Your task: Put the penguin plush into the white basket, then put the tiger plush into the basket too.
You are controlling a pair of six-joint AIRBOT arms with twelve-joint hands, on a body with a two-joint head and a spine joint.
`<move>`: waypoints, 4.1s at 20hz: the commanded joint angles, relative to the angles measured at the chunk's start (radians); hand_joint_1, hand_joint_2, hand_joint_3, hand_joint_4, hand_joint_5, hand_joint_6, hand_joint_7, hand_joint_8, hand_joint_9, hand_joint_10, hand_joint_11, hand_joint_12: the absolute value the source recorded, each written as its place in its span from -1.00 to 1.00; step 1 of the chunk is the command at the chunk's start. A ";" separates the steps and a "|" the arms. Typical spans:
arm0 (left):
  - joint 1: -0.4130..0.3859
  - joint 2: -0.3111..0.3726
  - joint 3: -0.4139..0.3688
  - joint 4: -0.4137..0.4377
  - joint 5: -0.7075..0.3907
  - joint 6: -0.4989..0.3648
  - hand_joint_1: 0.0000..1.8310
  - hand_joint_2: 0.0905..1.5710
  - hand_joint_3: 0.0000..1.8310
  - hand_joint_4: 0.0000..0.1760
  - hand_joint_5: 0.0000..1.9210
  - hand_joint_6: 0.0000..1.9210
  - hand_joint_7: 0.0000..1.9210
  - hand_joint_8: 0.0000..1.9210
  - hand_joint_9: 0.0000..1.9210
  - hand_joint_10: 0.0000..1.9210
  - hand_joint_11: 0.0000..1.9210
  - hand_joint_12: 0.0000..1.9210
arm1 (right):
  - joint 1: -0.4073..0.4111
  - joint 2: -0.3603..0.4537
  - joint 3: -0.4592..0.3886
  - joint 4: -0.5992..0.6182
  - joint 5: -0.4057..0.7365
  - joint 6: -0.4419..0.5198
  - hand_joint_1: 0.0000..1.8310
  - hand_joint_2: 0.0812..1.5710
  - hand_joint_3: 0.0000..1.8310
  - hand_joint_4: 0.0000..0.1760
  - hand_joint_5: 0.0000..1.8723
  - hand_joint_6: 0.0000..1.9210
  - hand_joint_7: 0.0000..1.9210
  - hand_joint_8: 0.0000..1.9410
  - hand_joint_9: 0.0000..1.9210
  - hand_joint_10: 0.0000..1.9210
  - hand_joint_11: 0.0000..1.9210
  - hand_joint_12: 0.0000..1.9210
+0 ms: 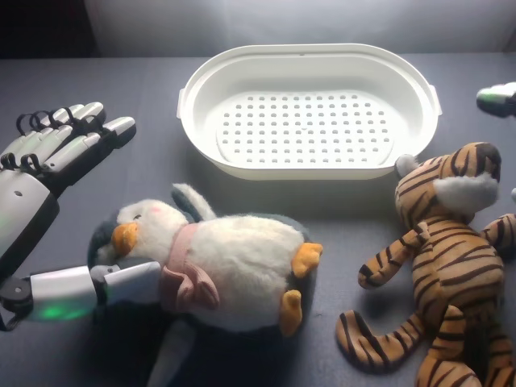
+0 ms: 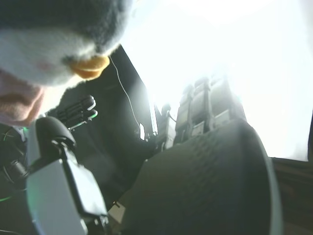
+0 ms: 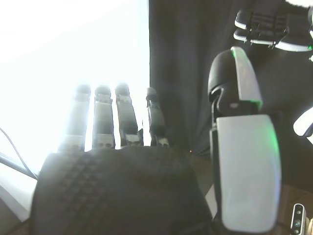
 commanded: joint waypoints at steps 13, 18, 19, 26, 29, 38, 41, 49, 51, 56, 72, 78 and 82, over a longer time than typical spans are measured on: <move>-0.225 0.028 0.096 0.275 0.437 0.029 -0.06 -0.22 -1.00 1.00 -1.00 -1.00 -1.00 -1.00 -1.00 -1.00 -1.00 -1.00 | 0.010 -0.003 0.009 -0.005 0.100 0.006 -0.14 0.61 -1.00 -1.00 -0.59 -1.00 -0.64 -1.00 -0.63 -1.00 -0.69 -0.72; -0.296 -0.033 0.162 0.312 0.591 0.029 0.20 0.12 -0.99 -0.43 -0.54 -0.98 -0.55 -0.98 -0.65 -0.97 -0.78 -0.90 | 0.009 -0.005 0.012 -0.007 0.100 0.006 -0.12 0.62 -1.00 -1.00 -0.59 -1.00 -0.65 -1.00 -0.63 -1.00 -0.67 -0.74; -0.296 -0.032 0.165 0.309 0.597 0.031 0.28 0.23 -0.98 -1.00 -0.25 -0.96 -0.22 -0.96 -0.35 -0.96 -0.66 -0.75 | 0.009 -0.006 0.012 -0.007 0.100 0.006 -0.11 0.62 -1.00 -1.00 -0.58 -1.00 -0.64 -1.00 -0.63 -1.00 -0.67 -0.74; -0.298 0.022 0.136 0.255 0.419 0.056 0.42 0.31 -0.99 -1.00 0.31 -0.70 0.10 0.13 -0.02 0.12 -0.51 0.52 | 0.005 -0.007 0.012 -0.007 0.097 0.010 -0.13 0.65 -0.99 -1.00 -0.55 -1.00 -0.62 -1.00 -0.61 -1.00 -0.66 -0.73; -0.363 0.002 0.187 0.173 0.322 0.063 0.30 0.30 -1.00 -1.00 0.18 -0.26 -0.18 0.73 -0.20 0.99 -0.21 1.00 | 0.006 -0.011 0.012 -0.007 0.097 0.010 -0.13 0.66 -0.99 -1.00 -0.55 -1.00 -0.61 -1.00 -0.61 -1.00 -0.66 -0.73; -0.716 -0.245 0.533 0.040 0.727 0.167 0.37 0.31 -1.00 -1.00 0.08 -0.13 0.22 -0.23 0.06 -0.54 -0.42 0.11 | 0.012 -0.014 0.025 -0.016 0.097 0.013 -0.17 0.67 -1.00 -1.00 -0.57 -1.00 -0.62 -1.00 -0.61 -0.99 -0.66 -0.72; -0.779 -0.291 0.586 0.019 0.853 0.256 0.33 0.23 -1.00 -1.00 -0.14 -0.75 -0.21 -0.67 -0.21 -0.83 -0.54 0.05 | 0.014 -0.014 0.027 -0.022 0.097 0.017 -0.19 0.68 -1.00 -1.00 -0.57 -1.00 -0.60 -1.00 -0.58 -1.00 -0.66 -0.63; -0.745 -0.222 0.475 0.064 0.735 0.268 -0.03 0.16 -1.00 1.00 -1.00 -1.00 -1.00 -1.00 -0.99 -1.00 -1.00 -0.25 | 0.008 0.041 -0.009 -0.136 0.142 0.090 0.27 0.49 -1.00 -0.86 -0.52 -1.00 -0.58 -1.00 -0.52 -1.00 -0.63 -0.49; -0.735 -0.190 0.418 0.102 0.669 0.266 -0.03 0.15 -1.00 1.00 -1.00 -1.00 -1.00 -1.00 -1.00 -1.00 -1.00 -0.35 | -0.008 0.061 -0.029 -0.187 0.140 0.095 0.31 0.49 -1.00 -0.79 -0.53 -1.00 -0.58 -1.00 -0.51 -1.00 -0.61 -0.48; -0.533 -0.056 0.178 0.188 0.324 0.199 0.01 0.06 -1.00 1.00 -1.00 -1.00 -1.00 -1.00 -0.98 -1.00 -0.88 -0.13 | -0.035 0.071 -0.025 -0.280 -0.070 0.099 0.43 0.46 -1.00 0.54 -0.69 -1.00 -0.79 -1.00 -0.59 -1.00 -0.66 -0.42; -0.338 -0.016 0.119 0.138 0.087 0.073 -0.01 0.13 -1.00 0.61 -0.97 -1.00 -1.00 -1.00 -0.97 -1.00 -1.00 0.13 | 0.158 -0.045 0.058 -0.406 -0.278 0.139 0.32 0.66 -1.00 -1.00 -0.27 0.44 -0.46 0.78 -0.41 0.87 -0.26 0.74; -0.295 -0.010 0.104 0.127 0.043 0.047 -0.04 0.11 -1.00 0.23 -0.95 -1.00 -1.00 -1.00 -0.94 -0.99 -1.00 0.17 | 0.154 0.036 0.007 -0.245 0.077 0.029 0.44 0.57 -1.00 -1.00 -0.19 0.43 -0.38 0.40 -0.25 0.64 -0.23 0.74; -0.295 -0.015 0.108 0.124 0.045 0.047 0.00 0.08 -1.00 0.39 -0.93 -1.00 -1.00 -1.00 -0.93 -0.99 -1.00 0.15 | 0.365 -0.059 0.135 -0.167 -0.029 -0.036 0.32 0.53 -1.00 -1.00 -0.13 0.15 -0.21 0.60 -0.27 0.84 -0.22 0.97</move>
